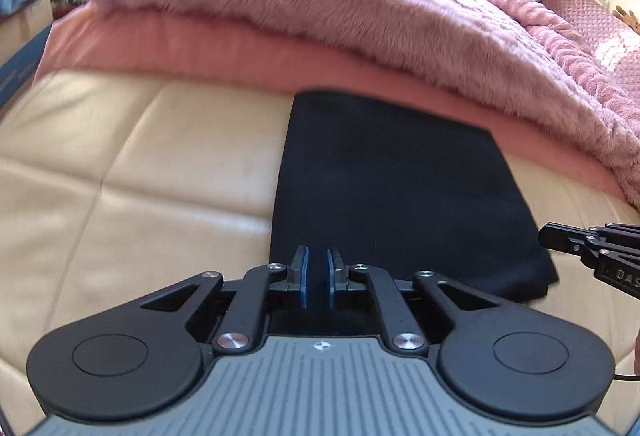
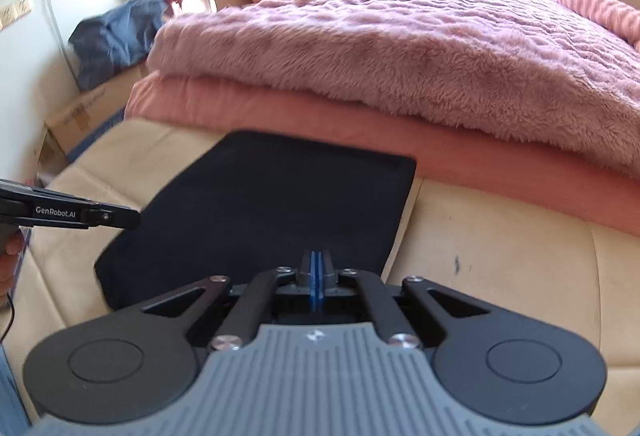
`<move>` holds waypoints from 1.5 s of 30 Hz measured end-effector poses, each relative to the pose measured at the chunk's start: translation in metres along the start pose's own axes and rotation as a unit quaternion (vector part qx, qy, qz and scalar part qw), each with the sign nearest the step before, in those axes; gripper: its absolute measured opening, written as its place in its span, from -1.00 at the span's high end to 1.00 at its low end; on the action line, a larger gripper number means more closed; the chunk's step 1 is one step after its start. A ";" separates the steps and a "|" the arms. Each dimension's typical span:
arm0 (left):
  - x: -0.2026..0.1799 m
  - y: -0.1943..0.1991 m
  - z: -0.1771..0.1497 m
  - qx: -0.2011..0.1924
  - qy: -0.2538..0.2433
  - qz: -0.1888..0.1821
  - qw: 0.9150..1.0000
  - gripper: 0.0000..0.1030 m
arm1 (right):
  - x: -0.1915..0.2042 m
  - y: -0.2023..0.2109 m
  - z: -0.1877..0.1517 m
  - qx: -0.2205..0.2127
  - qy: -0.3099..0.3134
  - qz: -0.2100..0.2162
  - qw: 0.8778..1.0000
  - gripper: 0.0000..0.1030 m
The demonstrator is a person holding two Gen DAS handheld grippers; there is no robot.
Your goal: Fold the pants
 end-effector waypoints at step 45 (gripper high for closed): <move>-0.142 0.197 -0.043 -0.227 -0.100 0.103 0.963 -0.99 | 0.101 0.256 -0.043 -0.197 0.021 -0.155 0.968 -0.60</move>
Point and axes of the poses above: each gripper's, at about its wrist camera, not at the fingertips, and y roughly against the way its jaws point, x to its left, z to its top, the point moved 1 cm from there along -y, roughly the way its jaws point, and after that the axes turned 12 degrees about -x, right-handed, at the moved point
